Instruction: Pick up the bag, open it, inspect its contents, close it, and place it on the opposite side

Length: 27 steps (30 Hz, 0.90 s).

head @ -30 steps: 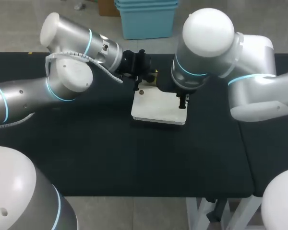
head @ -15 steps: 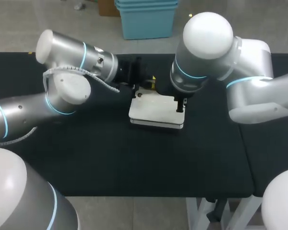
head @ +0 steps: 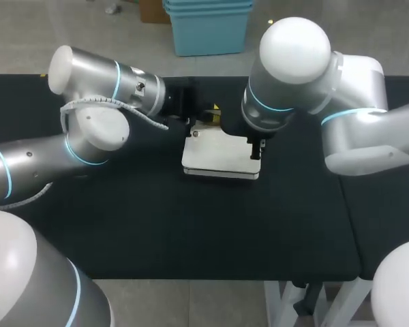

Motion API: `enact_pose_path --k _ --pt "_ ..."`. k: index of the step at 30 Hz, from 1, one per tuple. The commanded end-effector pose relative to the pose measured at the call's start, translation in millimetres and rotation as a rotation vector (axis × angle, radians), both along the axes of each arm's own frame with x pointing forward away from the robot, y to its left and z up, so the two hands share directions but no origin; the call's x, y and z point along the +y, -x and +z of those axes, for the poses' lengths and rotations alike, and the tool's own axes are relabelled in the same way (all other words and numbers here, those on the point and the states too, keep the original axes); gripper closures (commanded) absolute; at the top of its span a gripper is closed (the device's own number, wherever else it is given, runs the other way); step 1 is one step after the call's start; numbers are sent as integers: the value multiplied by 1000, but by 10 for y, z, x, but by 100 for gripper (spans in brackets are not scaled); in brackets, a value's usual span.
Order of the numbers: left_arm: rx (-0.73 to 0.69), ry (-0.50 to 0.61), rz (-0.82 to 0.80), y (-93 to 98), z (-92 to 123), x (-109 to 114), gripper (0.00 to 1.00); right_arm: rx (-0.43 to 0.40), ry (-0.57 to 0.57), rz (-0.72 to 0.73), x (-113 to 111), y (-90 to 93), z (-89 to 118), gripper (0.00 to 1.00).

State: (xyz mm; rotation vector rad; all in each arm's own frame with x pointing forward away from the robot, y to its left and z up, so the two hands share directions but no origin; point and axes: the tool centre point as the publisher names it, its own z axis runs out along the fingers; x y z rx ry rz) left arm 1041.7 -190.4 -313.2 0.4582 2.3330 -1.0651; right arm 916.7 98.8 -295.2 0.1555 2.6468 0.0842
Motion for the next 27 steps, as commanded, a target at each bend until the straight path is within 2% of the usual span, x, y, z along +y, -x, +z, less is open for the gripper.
enact_pose_path --k 1,6,18,27 --pt "-22 9 6 -75 -18 1 100 2 1 -3 18 16 -30 100" --pt "-61 4 -13 -81 -26 -5 100 9 -2 -10 51 73 -102 100" --pt "-102 -8 -13 239 -292 34 100 29 -29 -5 203 293 -262 100" --pt "-118 13 50 320 -345 118 100 47 -49 -6 331 481 -357 100"
